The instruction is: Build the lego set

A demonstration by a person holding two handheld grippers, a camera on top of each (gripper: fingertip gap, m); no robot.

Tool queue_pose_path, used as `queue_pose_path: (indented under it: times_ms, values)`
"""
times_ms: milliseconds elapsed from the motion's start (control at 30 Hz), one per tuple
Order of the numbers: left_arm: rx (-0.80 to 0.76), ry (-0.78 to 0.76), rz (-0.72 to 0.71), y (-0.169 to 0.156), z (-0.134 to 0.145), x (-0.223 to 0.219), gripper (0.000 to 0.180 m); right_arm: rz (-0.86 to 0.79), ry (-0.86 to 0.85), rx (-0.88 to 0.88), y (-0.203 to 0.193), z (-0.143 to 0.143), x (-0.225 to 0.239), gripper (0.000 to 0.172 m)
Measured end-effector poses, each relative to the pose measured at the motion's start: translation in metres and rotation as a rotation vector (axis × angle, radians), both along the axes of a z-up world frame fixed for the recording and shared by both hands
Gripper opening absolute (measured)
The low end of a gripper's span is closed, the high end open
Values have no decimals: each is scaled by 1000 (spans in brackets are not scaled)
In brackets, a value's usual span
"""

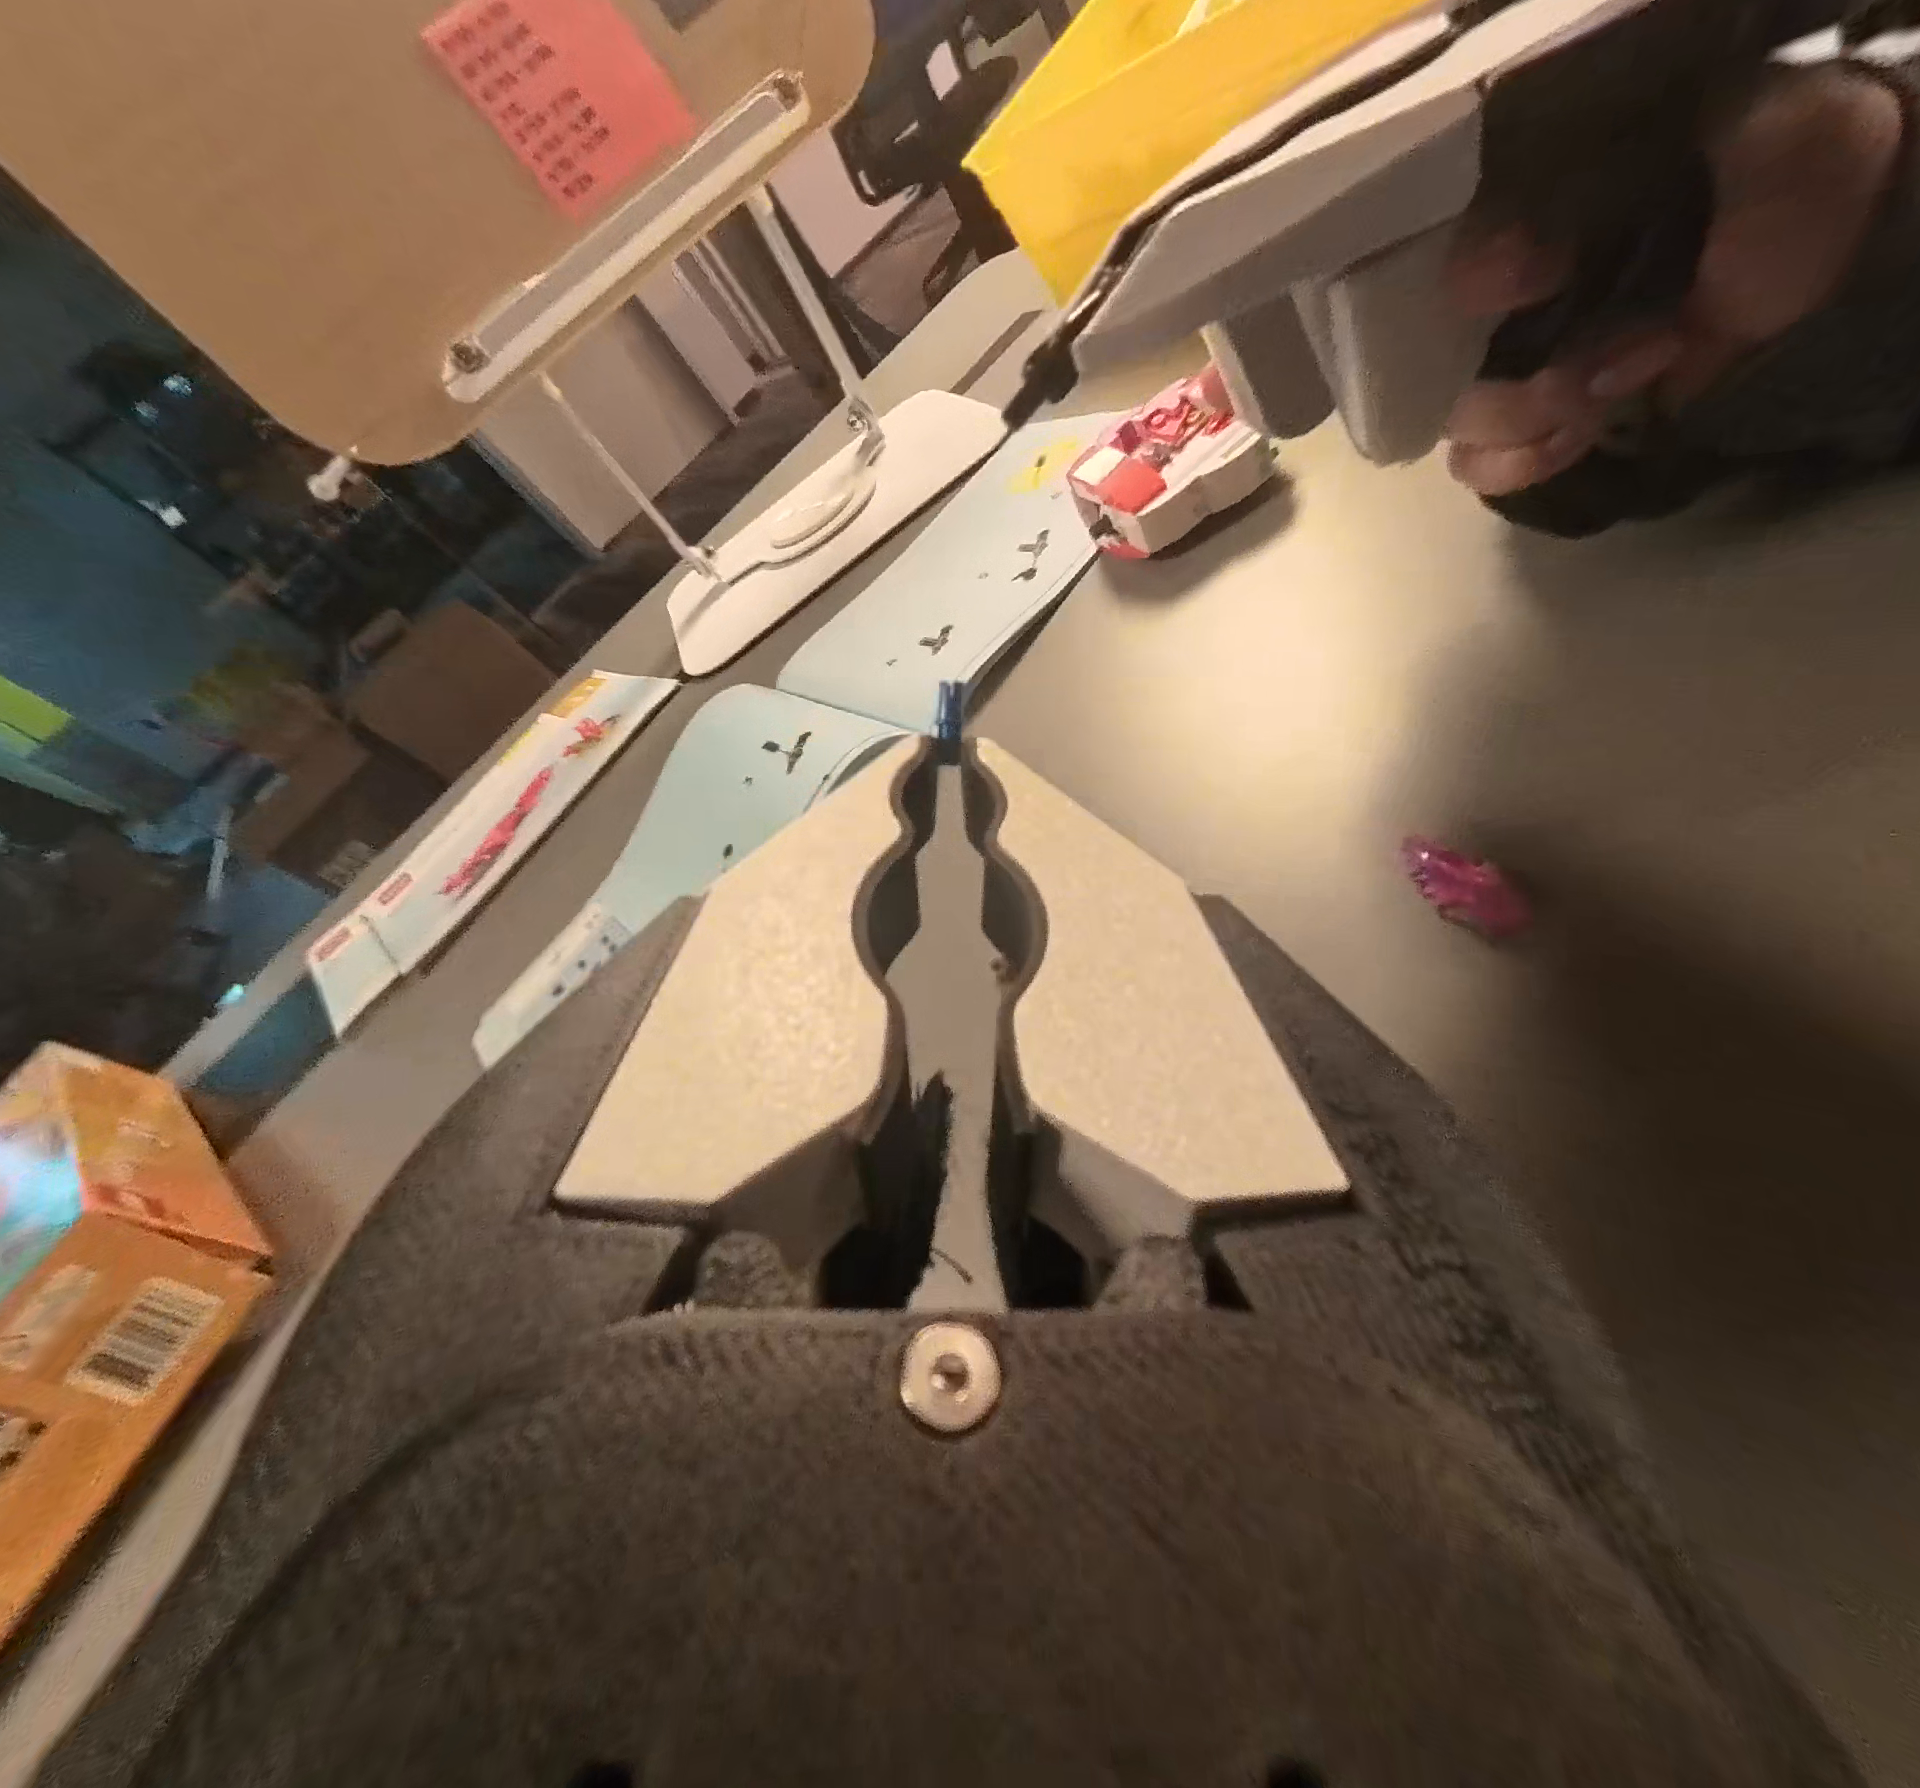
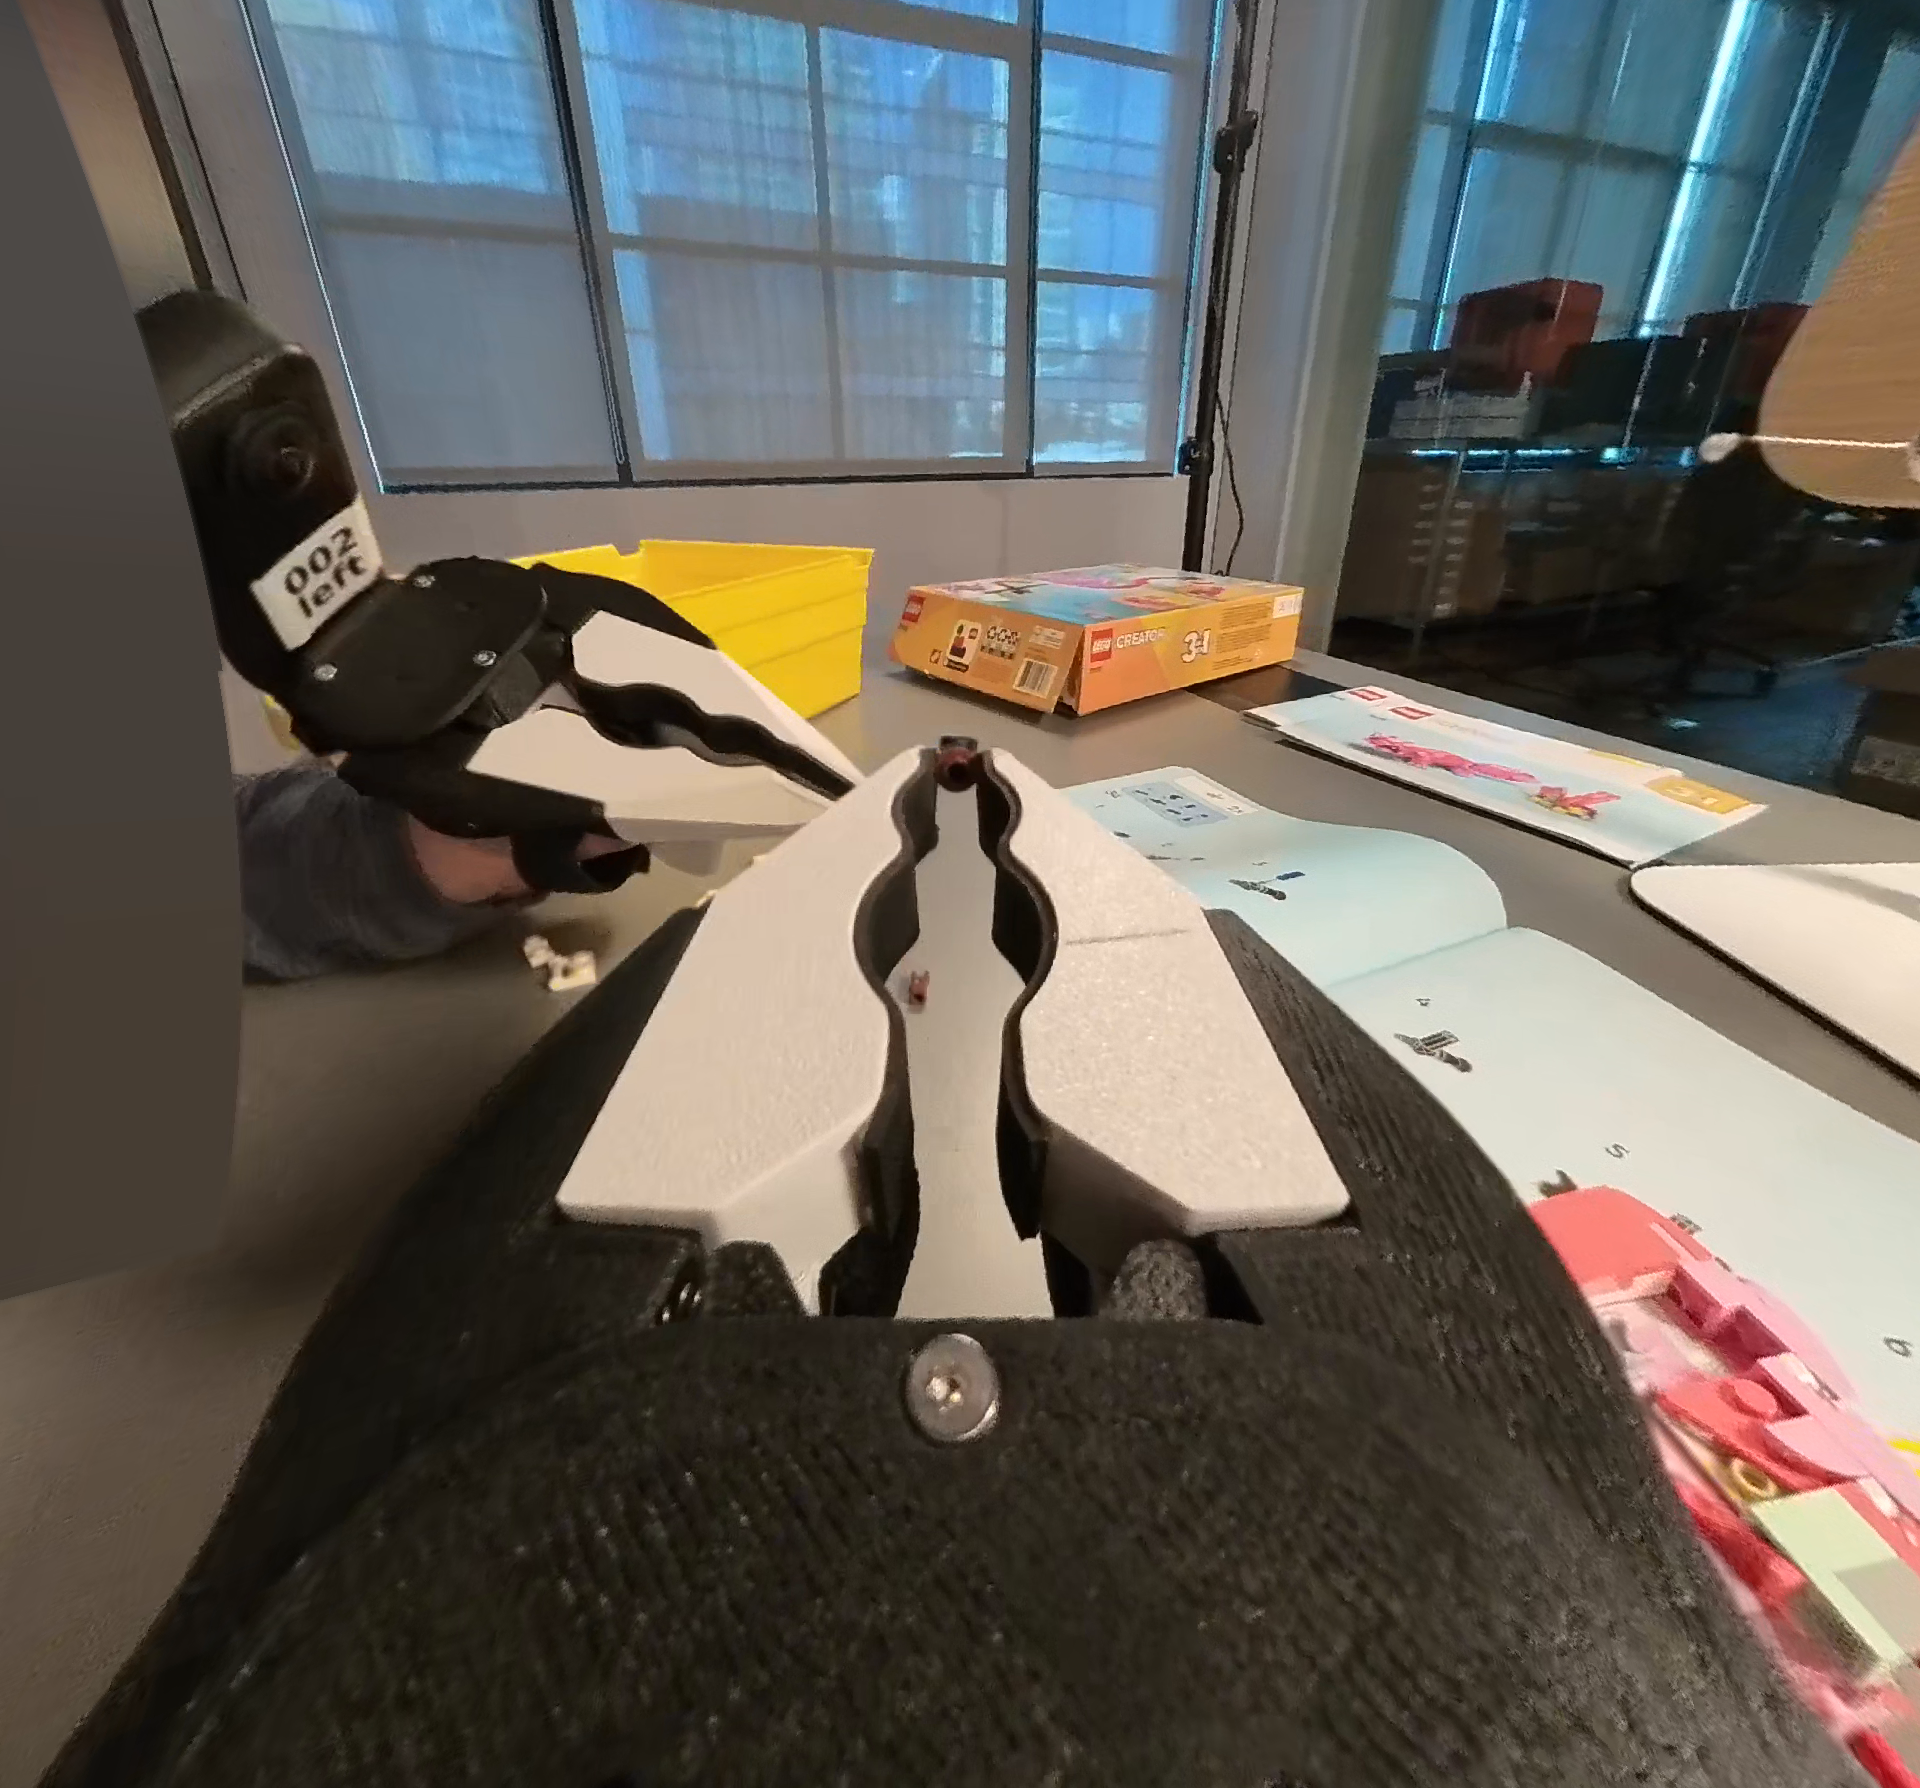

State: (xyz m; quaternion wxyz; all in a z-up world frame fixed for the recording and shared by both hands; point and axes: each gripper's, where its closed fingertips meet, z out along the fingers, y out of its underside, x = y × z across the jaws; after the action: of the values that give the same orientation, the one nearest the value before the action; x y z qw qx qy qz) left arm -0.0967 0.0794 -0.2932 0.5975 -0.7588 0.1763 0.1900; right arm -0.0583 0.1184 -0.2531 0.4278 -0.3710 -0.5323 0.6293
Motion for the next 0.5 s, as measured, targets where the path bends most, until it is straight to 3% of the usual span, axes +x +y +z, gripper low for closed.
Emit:
queue_pose_path:
  times_ms: [167, 500]
  values:
    - [27, -71, -12, -3, 4, 0, 3, 1, 4, -27, 3, 1, 0, 6]
    - [35, -23, -65, -5, 8, 13, 3, 29, -15, 53, -13, -3, 0, 6]
